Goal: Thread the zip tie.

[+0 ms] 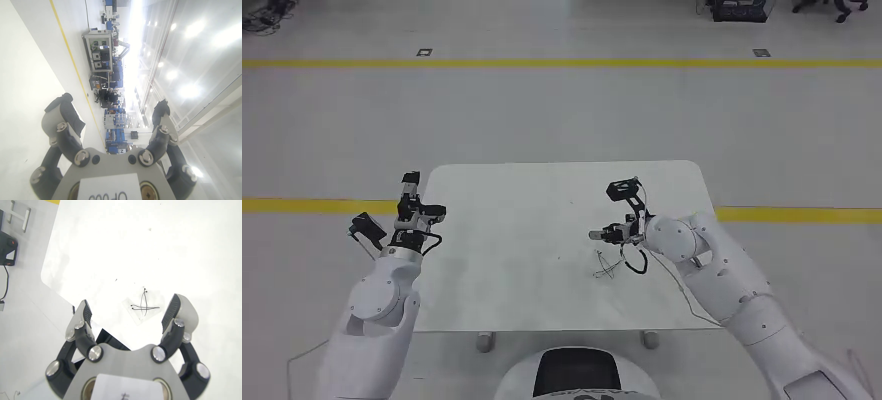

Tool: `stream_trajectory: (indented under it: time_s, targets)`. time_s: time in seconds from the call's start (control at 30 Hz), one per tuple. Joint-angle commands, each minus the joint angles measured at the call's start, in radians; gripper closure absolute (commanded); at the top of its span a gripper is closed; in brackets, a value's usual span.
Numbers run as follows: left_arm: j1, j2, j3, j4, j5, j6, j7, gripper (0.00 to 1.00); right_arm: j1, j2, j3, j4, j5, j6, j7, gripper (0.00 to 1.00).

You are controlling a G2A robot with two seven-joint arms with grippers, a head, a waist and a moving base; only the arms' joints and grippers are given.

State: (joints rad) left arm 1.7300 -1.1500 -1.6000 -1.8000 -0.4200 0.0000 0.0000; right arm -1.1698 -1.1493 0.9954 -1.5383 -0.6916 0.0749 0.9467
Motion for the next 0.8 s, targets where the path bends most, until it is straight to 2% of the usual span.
stream_trajectory:
  time_s: [0.0, 0.07, 0.37, 0.77]
  targets:
    - [0.0, 0.0, 0.0, 0.0, 0.0, 0.0, 0.0, 0.0, 0.0, 0.0, 0.0, 0.0, 0.0, 0.0, 0.0, 0.0]
    - [0.0, 0.0, 0.0, 0.0, 0.0, 0.0, 0.0, 0.0, 0.007, -0.001, -0.023, -0.002, -0.044, -0.018, 0.005, 0.0]
    - [0.0, 0.0, 0.0, 0.0, 0.0, 0.0, 0.0, 0.0, 0.121, -0.05, -0.188, 0.131, -0.142, 0.048, 0.071, 0.0]
    - [0.0, 0.0, 0.0, 0.0, 0.0, 0.0, 0.0, 0.0, 0.127, -0.055, -0.205, 0.145, -0.157, 0.04, 0.066, 0.0]
